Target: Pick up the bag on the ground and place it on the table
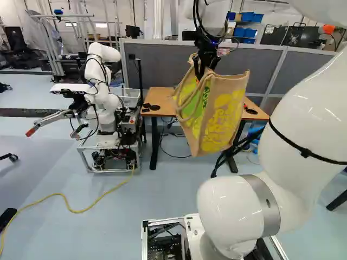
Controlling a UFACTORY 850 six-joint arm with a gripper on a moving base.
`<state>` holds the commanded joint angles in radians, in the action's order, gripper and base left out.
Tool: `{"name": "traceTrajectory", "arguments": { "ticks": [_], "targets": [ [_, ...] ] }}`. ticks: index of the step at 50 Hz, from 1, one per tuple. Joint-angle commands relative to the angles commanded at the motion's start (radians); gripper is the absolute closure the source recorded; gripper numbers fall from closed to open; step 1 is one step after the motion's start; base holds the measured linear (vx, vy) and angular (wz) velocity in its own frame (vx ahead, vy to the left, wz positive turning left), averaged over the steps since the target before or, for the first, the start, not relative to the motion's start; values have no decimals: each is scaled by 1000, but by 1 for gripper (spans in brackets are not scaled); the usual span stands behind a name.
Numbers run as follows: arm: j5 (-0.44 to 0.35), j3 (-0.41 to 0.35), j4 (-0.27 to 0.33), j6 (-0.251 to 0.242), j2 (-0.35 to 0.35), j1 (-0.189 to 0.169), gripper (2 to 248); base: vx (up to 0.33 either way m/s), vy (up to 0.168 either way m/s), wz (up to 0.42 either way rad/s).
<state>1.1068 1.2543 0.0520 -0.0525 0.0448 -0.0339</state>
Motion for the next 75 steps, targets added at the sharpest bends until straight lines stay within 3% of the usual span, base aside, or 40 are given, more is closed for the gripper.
{"name": "traceTrajectory", "arguments": {
  "ticks": [39,75],
  "targets": [
    [0,0,0,0,0,0,228,162,-78,-7],
    [0,0,0,0,0,0,228,175,30,123]
  ]
}}
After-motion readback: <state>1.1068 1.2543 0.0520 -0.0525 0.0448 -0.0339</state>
